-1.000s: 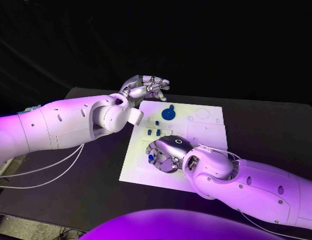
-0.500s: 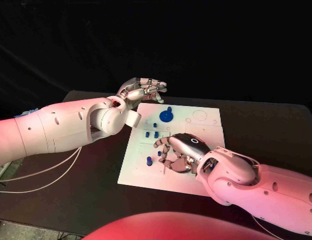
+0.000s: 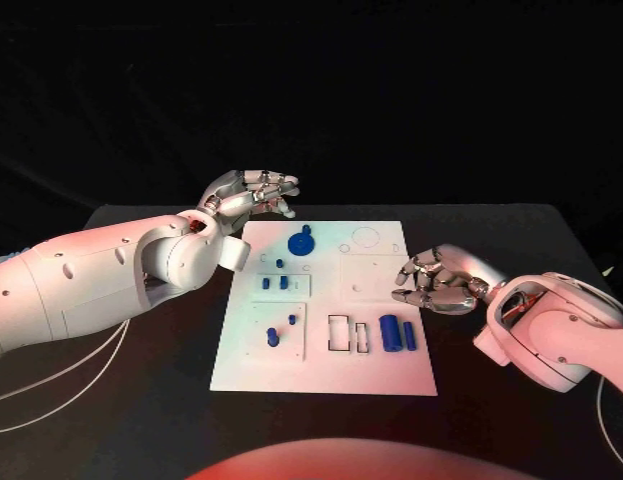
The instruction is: Assemble the parts on the task board
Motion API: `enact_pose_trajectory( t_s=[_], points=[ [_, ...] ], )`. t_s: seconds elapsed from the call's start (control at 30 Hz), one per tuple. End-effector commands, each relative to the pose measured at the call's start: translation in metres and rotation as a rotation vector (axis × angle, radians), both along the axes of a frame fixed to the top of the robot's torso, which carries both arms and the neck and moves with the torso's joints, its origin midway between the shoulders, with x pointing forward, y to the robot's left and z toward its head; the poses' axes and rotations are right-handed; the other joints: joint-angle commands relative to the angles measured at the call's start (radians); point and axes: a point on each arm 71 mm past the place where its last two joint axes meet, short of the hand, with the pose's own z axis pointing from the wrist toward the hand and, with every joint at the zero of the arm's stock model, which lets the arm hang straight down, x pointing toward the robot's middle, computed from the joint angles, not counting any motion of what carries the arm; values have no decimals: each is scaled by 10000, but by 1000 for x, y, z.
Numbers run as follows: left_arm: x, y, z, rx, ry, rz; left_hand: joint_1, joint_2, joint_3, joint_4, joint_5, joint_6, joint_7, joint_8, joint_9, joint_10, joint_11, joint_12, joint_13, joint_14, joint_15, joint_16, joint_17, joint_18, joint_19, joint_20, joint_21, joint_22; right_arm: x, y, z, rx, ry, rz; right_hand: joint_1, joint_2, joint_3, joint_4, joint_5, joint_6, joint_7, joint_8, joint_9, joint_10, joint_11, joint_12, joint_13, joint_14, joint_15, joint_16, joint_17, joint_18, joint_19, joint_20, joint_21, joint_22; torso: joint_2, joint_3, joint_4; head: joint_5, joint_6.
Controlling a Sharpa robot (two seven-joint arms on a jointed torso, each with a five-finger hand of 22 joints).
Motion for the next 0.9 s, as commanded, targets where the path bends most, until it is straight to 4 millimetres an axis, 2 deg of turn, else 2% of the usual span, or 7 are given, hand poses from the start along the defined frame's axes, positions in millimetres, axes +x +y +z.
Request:
enact_pose_trajectory(
  t_s=[0.03,0.23,0.47,0.53,0.6,0.73,0.9],
  points=[
    [-1,-1,1,-113,-39,-118,-1,76,-51,-25,41,15,51,-40,13,20,50,-37,-2,5,47,-60,15,110,5,50,-67,-14,-8,-10,-9,-399,1312,-397,45,-72,-92,87,-43,-96,4,-61,94,286,98,591,785,701,-4,110,682,-107,103,12,117,247,-25,-47,-104,-241,18],
    [-2,-2,2,-136,-45,-160,-17,69,-63,-19,40,15,50,-40,13,13,53,-46,-3,0,51,-65,17,108,0,53,-74,-18,-20,-17,-11,-1564,715,-502,-53,-240,-556,532,-198,83,-82,60,381,1086,33,2021,2720,797,-46,389,1254,-178,275,-5,459,496,-41,-101,-124,-309,27],
    [-3,-3,2,-163,-57,-205,-25,68,-68,-14,40,17,50,-39,14,9,55,-52,-3,-3,54,-68,18,107,-3,55,-80,-20,-27,-10,-18,-2390,323,-432,-178,-272,-972,1030,-115,168,-137,139,571,1243,-8,2333,3264,814,-78,459,1390,-202,329,-38,561,590,-21,-131,-96,-338,18],
    [-3,-4,2,-169,-59,-216,-25,68,-68,-14,40,17,50,-39,14,9,55,-52,-3,-3,54,-68,18,107,-3,55,-80,-20,-28,-7,-22,-2571,270,-397,-204,-273,-1096,1182,-110,158,-143,143,614,1216,-11,2314,3289,814,-81,466,1400,-198,320,-42,537,586,-14,-110,-101,-332,8],
    [-4,-4,2,-173,-60,-224,-25,68,-68,-14,40,17,50,-39,14,9,55,-52,-3,-3,54,-68,18,107,-3,55,-80,-20,-29,-5,-25,-2669,244,-365,-211,-272,-1168,1266,-105,136,-140,135,635,1132,-7,2221,3204,810,-79,465,1393,-184,289,-42,465,551,-14,-111,-100,-312,9],
    [-4,-4,3,-180,-61,-237,-25,68,-68,-14,40,17,50,-39,14,9,55,-52,-3,-3,54,-68,18,107,-3,55,-80,-20,-30,1,-32,-2847,143,-252,-212,-256,-1205,1312,-86,125,-138,132,648,1117,-5,2207,3210,806,-78,460,1378,-184,287,-42,461,552,-14,-90,-111,-289,-14],
    [-4,-3,3,-182,-61,-241,-30,70,-71,-12,41,18,49,-39,15,6,55,-57,-3,-7,55,-71,20,107,-6,57,-85,-23,-30,10,-38,-2920,6,-98,-213,-250,-1217,1324,-79,124,-137,132,653,1119,-5,2210,3221,806,-77,460,1378,-182,284,-41,453,549,-9,-86,-122,-259,-25]
  ],
)
